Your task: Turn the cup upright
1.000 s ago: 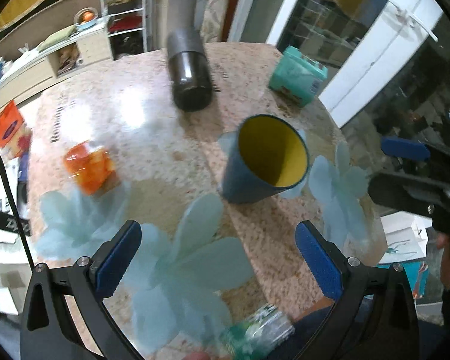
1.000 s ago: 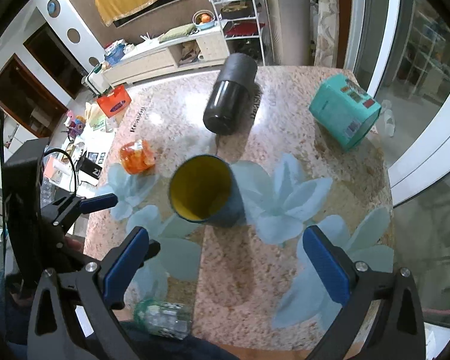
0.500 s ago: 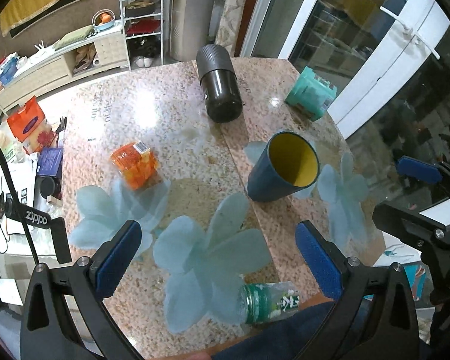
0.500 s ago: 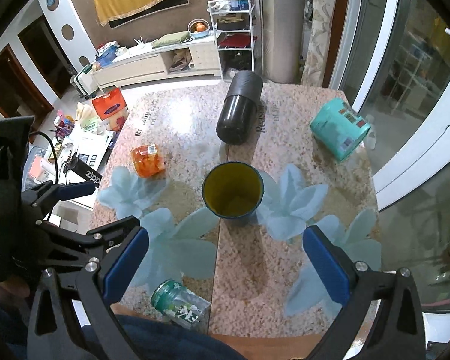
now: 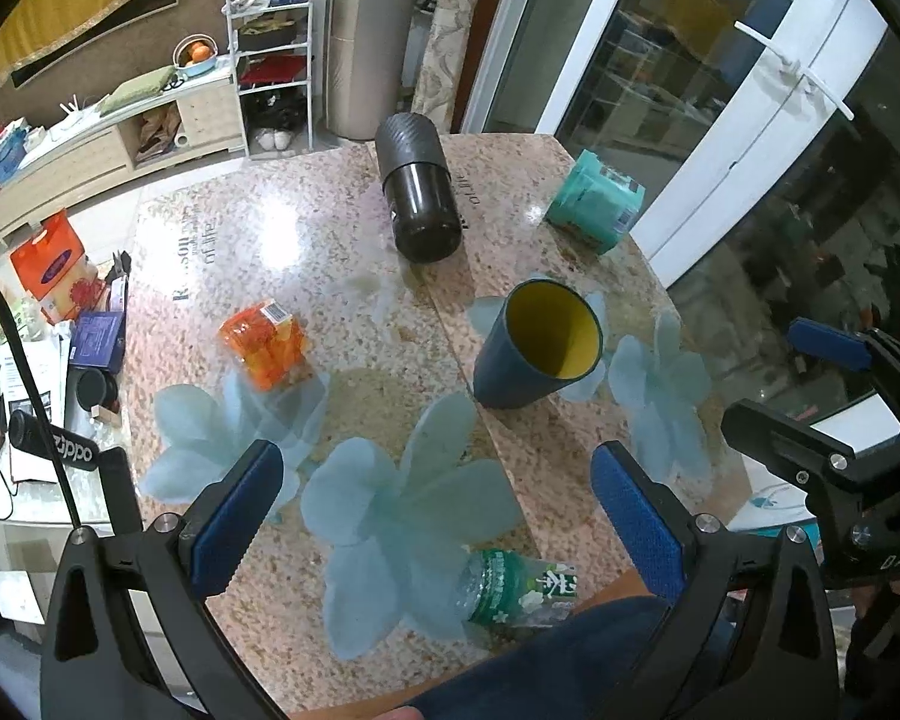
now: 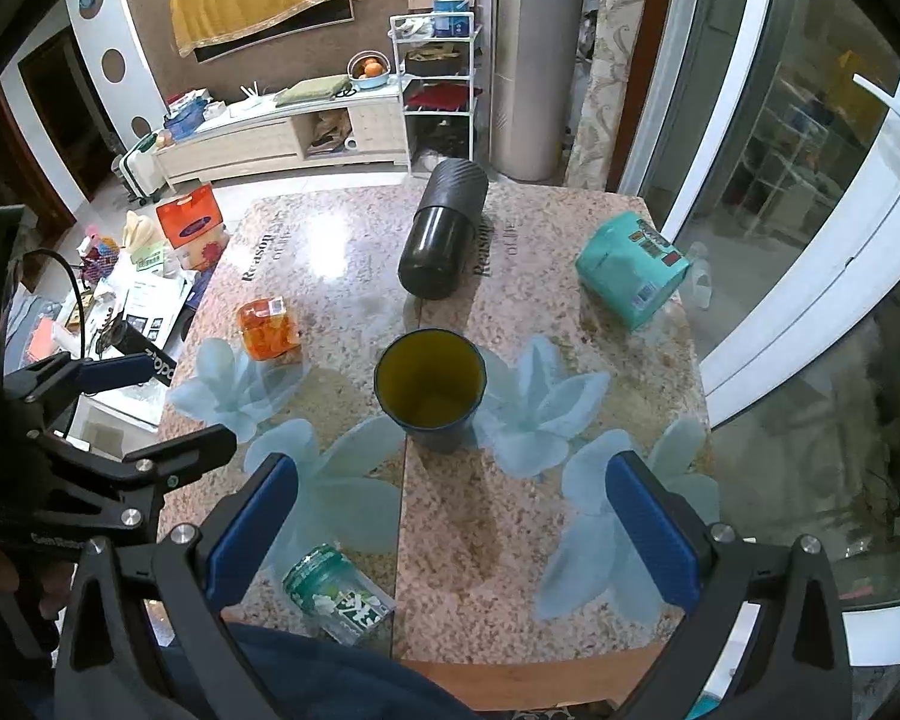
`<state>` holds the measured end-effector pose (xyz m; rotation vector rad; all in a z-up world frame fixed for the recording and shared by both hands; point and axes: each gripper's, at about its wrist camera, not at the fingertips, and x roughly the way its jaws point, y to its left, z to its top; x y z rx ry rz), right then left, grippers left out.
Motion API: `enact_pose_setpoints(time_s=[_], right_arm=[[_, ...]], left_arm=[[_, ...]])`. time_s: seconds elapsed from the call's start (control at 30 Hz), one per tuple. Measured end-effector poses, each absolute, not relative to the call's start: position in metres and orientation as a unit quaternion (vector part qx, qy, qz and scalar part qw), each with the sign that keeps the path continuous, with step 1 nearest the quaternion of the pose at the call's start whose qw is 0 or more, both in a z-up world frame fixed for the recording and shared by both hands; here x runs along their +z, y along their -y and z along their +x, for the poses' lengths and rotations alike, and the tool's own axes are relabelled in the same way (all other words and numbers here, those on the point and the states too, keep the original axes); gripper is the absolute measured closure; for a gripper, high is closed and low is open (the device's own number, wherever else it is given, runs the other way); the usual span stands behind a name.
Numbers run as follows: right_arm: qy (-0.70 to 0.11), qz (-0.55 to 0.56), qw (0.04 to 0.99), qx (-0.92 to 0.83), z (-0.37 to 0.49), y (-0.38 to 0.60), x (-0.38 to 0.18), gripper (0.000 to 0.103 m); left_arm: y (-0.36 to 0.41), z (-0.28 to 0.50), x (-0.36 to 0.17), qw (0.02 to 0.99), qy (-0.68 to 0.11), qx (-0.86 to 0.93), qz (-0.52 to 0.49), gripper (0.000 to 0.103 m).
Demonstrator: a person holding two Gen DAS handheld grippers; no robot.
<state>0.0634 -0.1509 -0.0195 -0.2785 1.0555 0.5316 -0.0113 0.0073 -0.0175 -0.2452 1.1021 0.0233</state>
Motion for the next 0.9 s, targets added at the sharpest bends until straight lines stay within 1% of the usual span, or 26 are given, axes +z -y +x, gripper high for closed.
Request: enact_pose_setpoints(time_s=[0.9], right_arm=[[-0.494, -0.139, 0.824, 0.242, 0.0611, 0.1489, -0.0178, 0.000]], left_arm=[[-0.0103, -0.0108, -0.0148, 0.848, -0.514, 0.004, -0.132, 0.000]])
